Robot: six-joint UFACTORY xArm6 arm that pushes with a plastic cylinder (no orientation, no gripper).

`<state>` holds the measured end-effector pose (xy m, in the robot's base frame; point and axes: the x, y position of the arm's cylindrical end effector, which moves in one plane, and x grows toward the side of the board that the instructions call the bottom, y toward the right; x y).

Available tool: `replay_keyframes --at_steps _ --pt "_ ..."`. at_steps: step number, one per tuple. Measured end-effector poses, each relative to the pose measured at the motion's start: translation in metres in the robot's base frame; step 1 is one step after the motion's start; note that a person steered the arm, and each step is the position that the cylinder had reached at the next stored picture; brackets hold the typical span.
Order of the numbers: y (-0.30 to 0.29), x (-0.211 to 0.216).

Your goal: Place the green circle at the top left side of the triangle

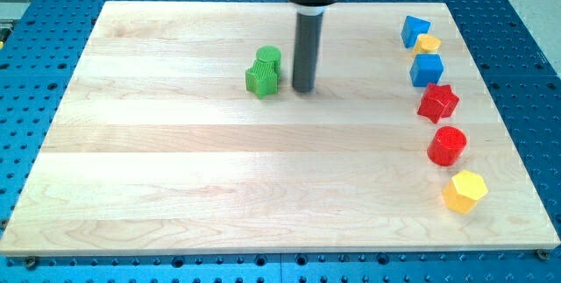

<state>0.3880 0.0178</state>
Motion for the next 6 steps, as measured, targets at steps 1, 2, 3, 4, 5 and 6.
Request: replay_keyframes --at_steps 1,2,3,4,5,6 --pt "-0.039 -0.025" --pt "-0.038 -0.070" --pt "-0.057 -0.088" --pt "-0.105 -0.102" --pt "-0.033 -0.117" --pt "0.015 -0.117"
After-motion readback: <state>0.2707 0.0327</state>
